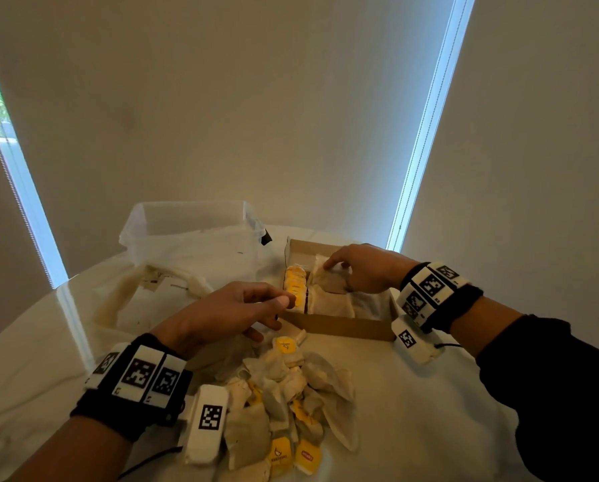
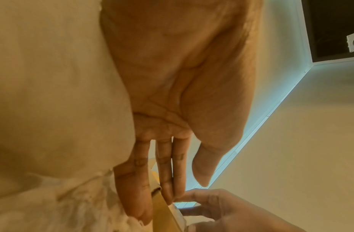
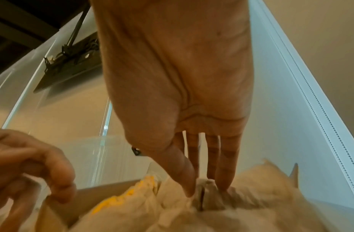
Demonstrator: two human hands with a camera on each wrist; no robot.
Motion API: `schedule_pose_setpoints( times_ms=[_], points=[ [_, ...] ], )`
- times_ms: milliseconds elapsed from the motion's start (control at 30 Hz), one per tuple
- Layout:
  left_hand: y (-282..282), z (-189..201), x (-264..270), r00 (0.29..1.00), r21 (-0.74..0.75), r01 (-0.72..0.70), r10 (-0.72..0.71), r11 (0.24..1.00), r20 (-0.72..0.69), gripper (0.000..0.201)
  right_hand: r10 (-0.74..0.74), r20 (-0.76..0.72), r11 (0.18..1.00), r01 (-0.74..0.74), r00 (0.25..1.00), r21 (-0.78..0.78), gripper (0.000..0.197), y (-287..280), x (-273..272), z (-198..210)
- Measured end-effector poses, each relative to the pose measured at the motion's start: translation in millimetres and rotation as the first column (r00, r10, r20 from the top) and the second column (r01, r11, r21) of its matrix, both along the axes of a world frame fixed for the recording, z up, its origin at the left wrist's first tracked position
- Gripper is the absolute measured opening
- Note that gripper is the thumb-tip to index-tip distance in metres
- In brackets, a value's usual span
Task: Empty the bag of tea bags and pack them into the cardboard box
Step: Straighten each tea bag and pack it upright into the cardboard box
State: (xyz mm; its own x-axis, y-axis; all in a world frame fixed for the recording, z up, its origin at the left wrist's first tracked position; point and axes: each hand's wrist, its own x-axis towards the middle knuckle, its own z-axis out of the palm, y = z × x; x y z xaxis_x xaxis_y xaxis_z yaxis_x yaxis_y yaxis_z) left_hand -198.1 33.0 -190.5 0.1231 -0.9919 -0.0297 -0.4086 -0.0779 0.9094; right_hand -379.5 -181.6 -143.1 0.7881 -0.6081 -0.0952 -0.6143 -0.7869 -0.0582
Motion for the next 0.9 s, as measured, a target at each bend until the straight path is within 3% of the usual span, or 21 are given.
schedule_pose_setpoints(
  times_ms=[267,367,500,567,633,767,833,900],
  points=[
    [3,2,-1,1.000,0.000,-0.016,0.016,1.000,-0.012,0.030,0.028,-0.077,1.000,-0.028,0.997,-0.003,0.057,12,10,-2],
    [3,3,-2,0.999,-0.018,-0.034,0.034,0.999,-0.005,0.029,0.015,0.025,1.000,-0.015,1.000,0.008,0.067,16,7,10],
    [5,13,-6,0.999,-0.080,-0.036,0.037,0.996,0.013,0.029,0.125,0.142,0.982,-0.143,0.982,0.120,0.039,39,-3,30],
    [5,19,-9,0.999,-0.096,-0.014,0.018,0.995,0.045,0.029,0.173,0.094,0.965,-0.188,0.980,0.184,0.024,59,-13,36],
    [7,23,-12,0.995,-0.090,0.023,-0.013,0.996,0.103,0.029,0.206,-0.026,0.957,-0.196,0.978,0.213,0.021,80,-24,37],
    [10,33,-17,0.965,-0.087,0.079,-0.055,0.993,0.256,0.027,0.218,-0.314,0.942,-0.115,0.924,0.315,0.044,109,-36,10],
    [11,42,-21,0.946,-0.080,0.085,-0.055,0.993,0.320,0.028,0.237,-0.329,0.955,-0.158,0.914,0.249,0.041,112,-38,-1],
    [10,47,-23,0.926,-0.054,0.117,-0.089,0.992,0.367,0.038,0.244,-0.246,0.961,-0.201,0.938,0.189,0.028,107,-42,7]
  ],
)
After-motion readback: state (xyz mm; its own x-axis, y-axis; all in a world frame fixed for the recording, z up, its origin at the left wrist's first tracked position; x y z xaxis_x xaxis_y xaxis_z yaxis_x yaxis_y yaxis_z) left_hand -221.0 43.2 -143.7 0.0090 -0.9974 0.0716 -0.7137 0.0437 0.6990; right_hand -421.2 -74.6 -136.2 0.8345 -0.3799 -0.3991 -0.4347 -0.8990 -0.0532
